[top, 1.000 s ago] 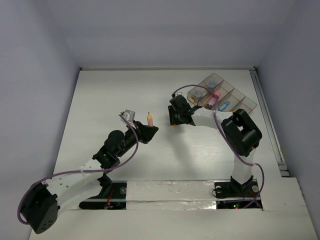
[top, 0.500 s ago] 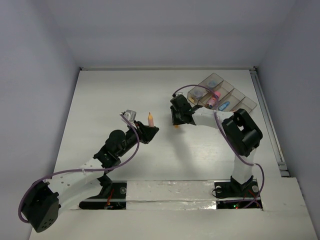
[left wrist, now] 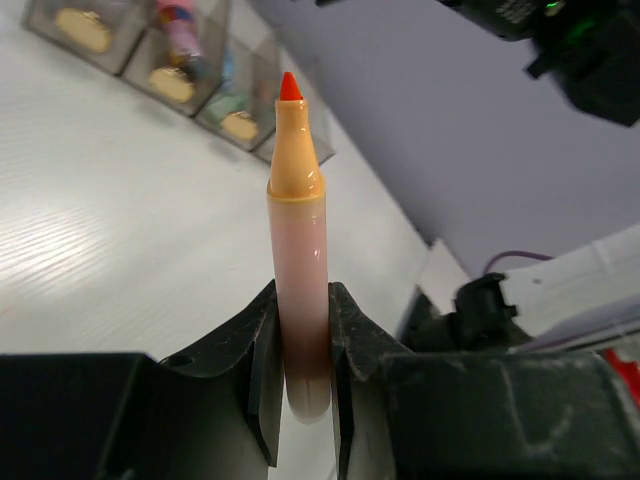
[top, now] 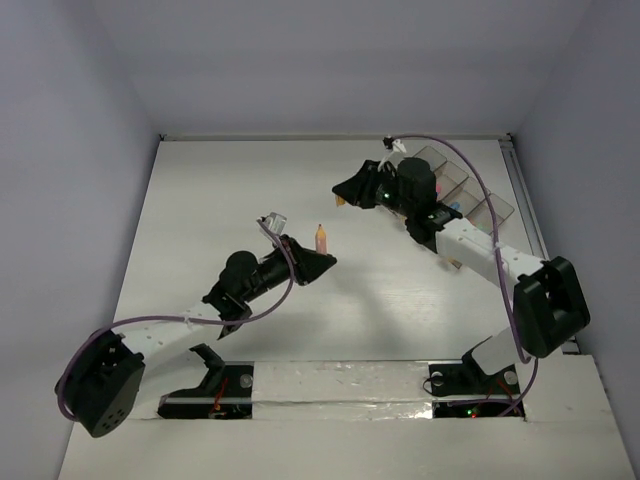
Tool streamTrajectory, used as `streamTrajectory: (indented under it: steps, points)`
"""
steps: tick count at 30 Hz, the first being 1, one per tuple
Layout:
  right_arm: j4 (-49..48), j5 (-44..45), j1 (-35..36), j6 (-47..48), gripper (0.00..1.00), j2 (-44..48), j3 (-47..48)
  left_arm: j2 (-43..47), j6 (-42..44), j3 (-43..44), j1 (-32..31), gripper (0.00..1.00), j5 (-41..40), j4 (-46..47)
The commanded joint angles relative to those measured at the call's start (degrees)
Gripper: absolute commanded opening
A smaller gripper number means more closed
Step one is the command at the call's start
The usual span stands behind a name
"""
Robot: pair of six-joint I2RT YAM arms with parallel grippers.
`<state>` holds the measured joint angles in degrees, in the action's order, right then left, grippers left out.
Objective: Sort the stationery into containers
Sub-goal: Close the pen cap on the pen.
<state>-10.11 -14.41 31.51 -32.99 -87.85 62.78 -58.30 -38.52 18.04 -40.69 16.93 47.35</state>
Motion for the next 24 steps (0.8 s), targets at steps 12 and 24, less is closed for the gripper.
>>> streamTrajectory:
  steps: [12,24]
  points:
    - [-51.13,-22.23,-3.03,-26.85,0.0,0.32,-4.25,-7.87,-19.21,10.08,5.61,0.0,20.59,32.08]
    - [-63.37,-29.62,-3.03,-35.3,0.0,-2.85,-3.81,-18.77,-38.55,9.29,7.82,0.0,26.14,58.81]
